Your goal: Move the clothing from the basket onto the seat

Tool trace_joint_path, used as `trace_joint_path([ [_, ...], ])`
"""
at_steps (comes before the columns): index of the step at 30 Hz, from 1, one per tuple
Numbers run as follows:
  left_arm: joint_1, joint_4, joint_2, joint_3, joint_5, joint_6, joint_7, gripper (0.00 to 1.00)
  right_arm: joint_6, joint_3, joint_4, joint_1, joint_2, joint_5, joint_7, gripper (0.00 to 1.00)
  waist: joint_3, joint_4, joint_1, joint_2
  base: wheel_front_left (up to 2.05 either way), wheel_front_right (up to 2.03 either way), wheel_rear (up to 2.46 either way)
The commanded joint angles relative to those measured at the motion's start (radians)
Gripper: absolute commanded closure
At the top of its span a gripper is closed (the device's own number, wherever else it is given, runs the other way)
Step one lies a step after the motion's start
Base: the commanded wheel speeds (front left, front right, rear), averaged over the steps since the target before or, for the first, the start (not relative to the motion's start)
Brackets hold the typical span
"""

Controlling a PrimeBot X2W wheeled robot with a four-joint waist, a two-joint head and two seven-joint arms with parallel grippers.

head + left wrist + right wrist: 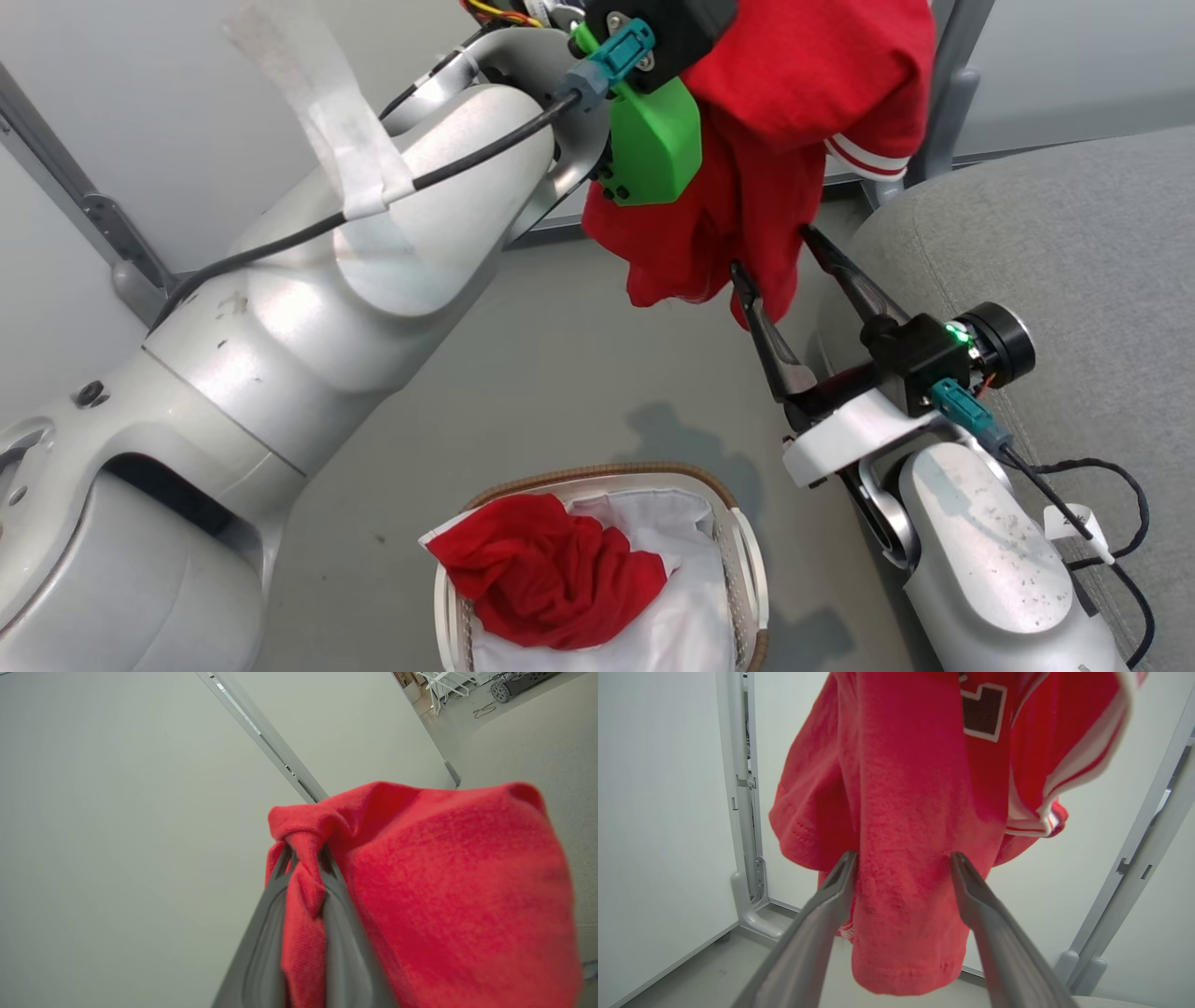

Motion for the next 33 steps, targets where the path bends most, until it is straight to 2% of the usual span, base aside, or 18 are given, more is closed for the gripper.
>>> trace_joint_path([
  [1, -0.024, 0.004, -0.011, 0.001, -0.009, 0.001, 0.001, 1.00, -0.001, -0.002, 0.009, -0.017, -0.004, 0.004, -0.002, 0.00, -0.007, 0.017, 0.0001, 0.0000, 0.00, 0.00, 0.00],
  [5, -0.027, 0.017, -0.033, -0.008, -0.029, 0.000, 0.005, 1.00, -0.001, -0.009, 0.023, -0.040, -0.004, -0.014, -0.002, 0.00, -0.019, 0.036, 0.0001, 0.0000, 0.00, 0.00, 0.00],
  [13, 0.006, 0.006, -0.053, -0.020, -0.105, -0.004, 0.023, 1.00, -0.001, -0.092, 0.053, -0.098, -0.003, -0.102, -0.002, 0.00, -0.025, 0.056, 0.0001, 0.0000, 0.00, 0.00, 0.00],
  [17, 0.026, 0.000, -0.056, -0.031, -0.134, -0.004, 0.028, 1.00, -0.001, -0.070, 0.127, -0.132, -0.004, -0.105, -0.002, 0.00, -0.026, 0.061, 0.0001, 0.0000, 0.00, 0.00, 0.00],
  [18, 0.030, 0.000, -0.056, -0.033, -0.141, -0.004, 0.028, 1.00, -0.001, -0.063, 0.149, -0.140, -0.004, -0.097, -0.002, 0.09, -0.026, 0.061, 0.0001, 0.0000, 0.00, 0.00, 0.00],
  [19, 0.034, 0.000, -0.056, -0.035, -0.149, -0.004, 0.028, 1.00, -0.001, -0.055, 0.173, -0.154, -0.004, -0.095, -0.002, 0.54, -0.025, 0.061, 0.0001, 0.0000, 0.00, 0.00, 0.00],
  [20, 0.039, 0.000, -0.056, -0.037, -0.154, -0.004, 0.026, 1.00, -0.001, -0.049, 0.193, -0.164, -0.004, -0.092, -0.002, 0.62, -0.025, 0.061, 0.0001, 0.0000, 0.00, 0.00, 0.00],
  [21, 0.046, 0.004, -0.056, -0.040, -0.161, -0.004, 0.025, 1.00, -0.001, -0.044, 0.216, -0.175, -0.004, -0.087, -0.002, 0.94, -0.023, 0.061, 0.0001, 0.0000, 0.00, 0.00, 0.00],
  [22, 0.052, 0.007, -0.056, -0.041, -0.163, -0.005, 0.023, 1.00, -0.001, -0.039, 0.230, -0.181, -0.004, -0.085, -0.002, 1.00, -0.022, 0.060, 0.0001, 0.0000, 0.00, 0.00, 0.00],
  [33, 0.109, 0.098, -0.019, -0.035, -0.182, 0.002, -0.028, 1.00, -0.001, 0.013, 0.248, -0.188, -0.004, -0.031, -0.002, 1.00, -0.014, 0.032, 0.0001, 0.0000, 0.00, 0.00, 0.00],
])
